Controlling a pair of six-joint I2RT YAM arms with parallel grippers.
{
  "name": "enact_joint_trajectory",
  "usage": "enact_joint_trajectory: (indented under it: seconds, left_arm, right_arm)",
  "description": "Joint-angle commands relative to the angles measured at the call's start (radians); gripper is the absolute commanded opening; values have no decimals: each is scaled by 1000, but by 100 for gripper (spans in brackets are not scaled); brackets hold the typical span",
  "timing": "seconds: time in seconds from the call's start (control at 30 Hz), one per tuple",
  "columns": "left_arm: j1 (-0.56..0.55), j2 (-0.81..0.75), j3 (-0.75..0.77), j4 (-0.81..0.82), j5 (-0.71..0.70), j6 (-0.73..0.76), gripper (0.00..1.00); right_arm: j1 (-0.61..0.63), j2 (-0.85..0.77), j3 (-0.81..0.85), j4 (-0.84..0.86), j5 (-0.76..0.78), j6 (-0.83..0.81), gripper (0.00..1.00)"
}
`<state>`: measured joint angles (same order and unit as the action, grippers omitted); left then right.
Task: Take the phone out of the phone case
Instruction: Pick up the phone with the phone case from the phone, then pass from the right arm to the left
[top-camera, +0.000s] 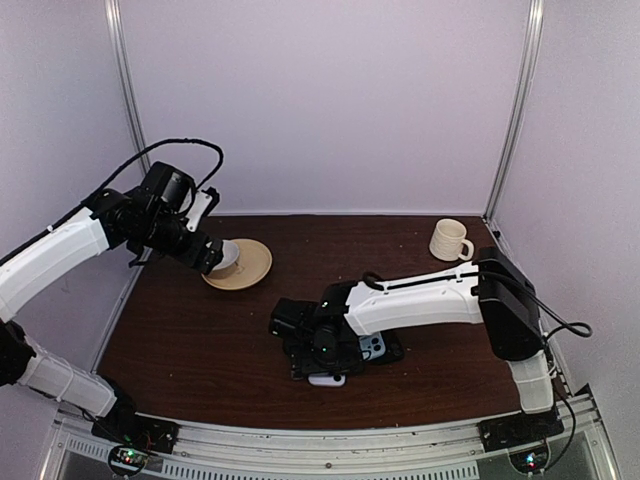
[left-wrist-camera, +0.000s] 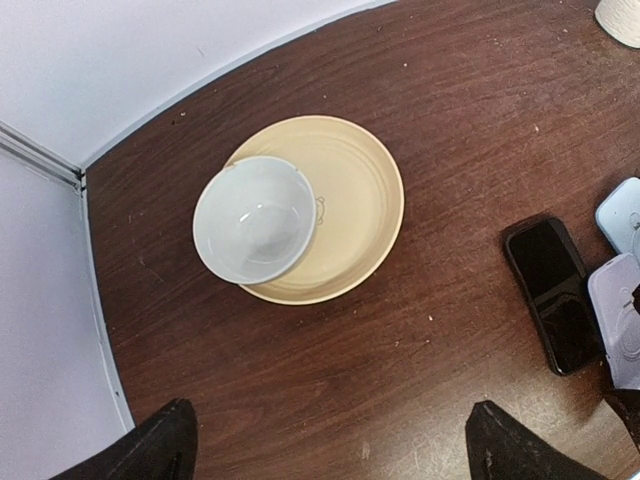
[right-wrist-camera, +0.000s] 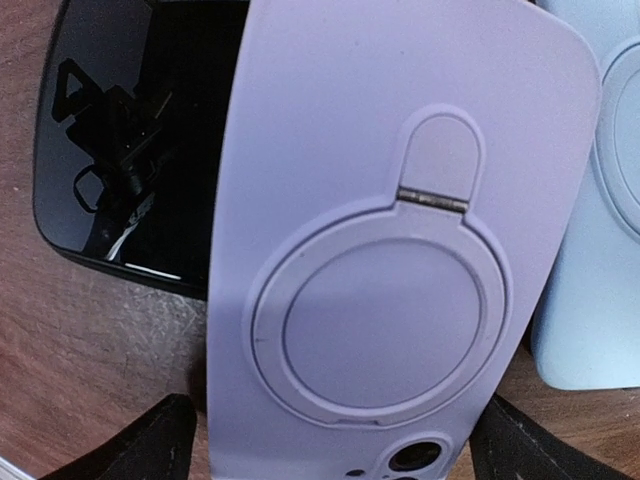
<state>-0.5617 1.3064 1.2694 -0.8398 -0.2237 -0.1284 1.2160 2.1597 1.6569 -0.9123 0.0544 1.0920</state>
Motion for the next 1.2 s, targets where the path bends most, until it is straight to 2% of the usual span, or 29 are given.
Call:
enact_joint_trajectory:
  seconds: [0.0, 0.27, 0.33, 0.5, 0.67, 0.8, 0.9, 1.17]
  left_arm:
    - [3, -22, -8, 15, 5, 12, 97]
    - [3, -21, -15, 16, -8, 18, 98]
    - [3, -21, -16, 15, -11, 19, 98]
    - [3, -69, -57, 72, -85, 12, 97]
    - [3, -95, -88, 115, -56, 25, 98]
    - [3, -112, -108, 149, 84, 38, 97]
    - [3, -114, -112, 167, 253, 18, 96]
    - [3, -51, -89, 162, 581, -141, 88]
  right_arm:
    - [-5, 57, 53, -31, 32, 3, 99]
    - [-41, 75, 7, -4, 38, 3, 97]
    - [-46, 60, -20, 17, 42, 1, 92]
    - [-49, 14, -73, 89, 41, -36, 69]
    - [-44, -75, -140, 183, 43, -110, 60]
    - [-42, -179, -208, 268, 63, -193, 55]
    - [-42, -259, -262, 356, 78, -275, 55]
    - [-44, -415, -358, 505, 126, -517, 54]
